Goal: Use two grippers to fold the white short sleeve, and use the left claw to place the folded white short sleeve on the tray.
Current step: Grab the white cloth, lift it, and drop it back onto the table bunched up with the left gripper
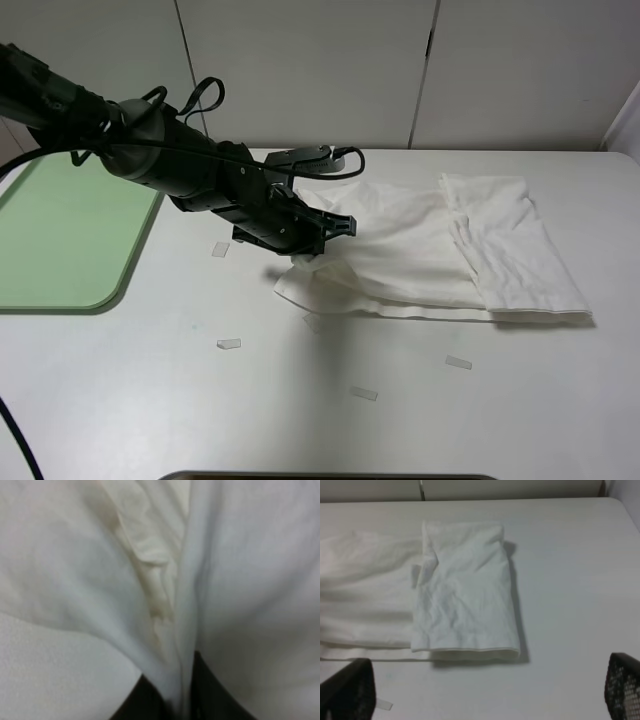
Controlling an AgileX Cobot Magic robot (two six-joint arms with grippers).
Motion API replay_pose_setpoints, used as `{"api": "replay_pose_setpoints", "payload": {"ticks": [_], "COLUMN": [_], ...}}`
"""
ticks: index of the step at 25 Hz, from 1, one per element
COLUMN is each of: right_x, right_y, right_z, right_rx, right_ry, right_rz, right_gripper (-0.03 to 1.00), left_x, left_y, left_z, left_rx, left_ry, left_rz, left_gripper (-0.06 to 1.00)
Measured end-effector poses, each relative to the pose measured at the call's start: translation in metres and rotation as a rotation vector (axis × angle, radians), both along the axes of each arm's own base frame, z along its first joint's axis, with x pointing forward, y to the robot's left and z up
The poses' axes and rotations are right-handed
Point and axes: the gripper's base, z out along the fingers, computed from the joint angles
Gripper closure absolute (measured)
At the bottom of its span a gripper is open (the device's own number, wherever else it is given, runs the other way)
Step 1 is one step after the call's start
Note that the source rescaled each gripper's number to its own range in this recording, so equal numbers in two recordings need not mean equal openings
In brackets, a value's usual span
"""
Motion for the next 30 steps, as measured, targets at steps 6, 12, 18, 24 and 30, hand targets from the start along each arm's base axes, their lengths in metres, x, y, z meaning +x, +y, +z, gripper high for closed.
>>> {"api": "replay_pose_setpoints", "payload": {"ticks": [6, 12, 18, 24, 30], "right_x": [0.0, 0.0, 0.0, 0.0, 0.0], "right_y": [0.0, 0.0, 0.0, 0.0, 0.0], "right_z": [0.0, 0.0, 0.0, 0.0, 0.0], "right_rx": [0.0, 0.0, 0.0, 0.0, 0.0], "right_ry": [0.0, 0.0, 0.0, 0.0, 0.0], "right_rz": [0.0, 0.0, 0.0, 0.0, 0.0], "right_gripper": [-0.03, -0.03, -0.03, -0.03, -0.03], "left_x": [0.0, 0.004, 0.004, -0.003, -0.016], "left_y": [0.0, 0.014, 0.036, 0.065, 0.089], "left_z": [0.002, 0.025, 0.05, 0.077, 0.104], "left_rx": [0.0, -0.014, 0.04, 0.135, 0.252], "left_ry": [0.0, 0.028, 0.071, 0.14, 0.188], "left_rz": [-0.003, -0.001, -0.063, -0.135, -0.2], "left_gripper": [0.93, 0.93, 0.93, 0.93, 0.93]}}
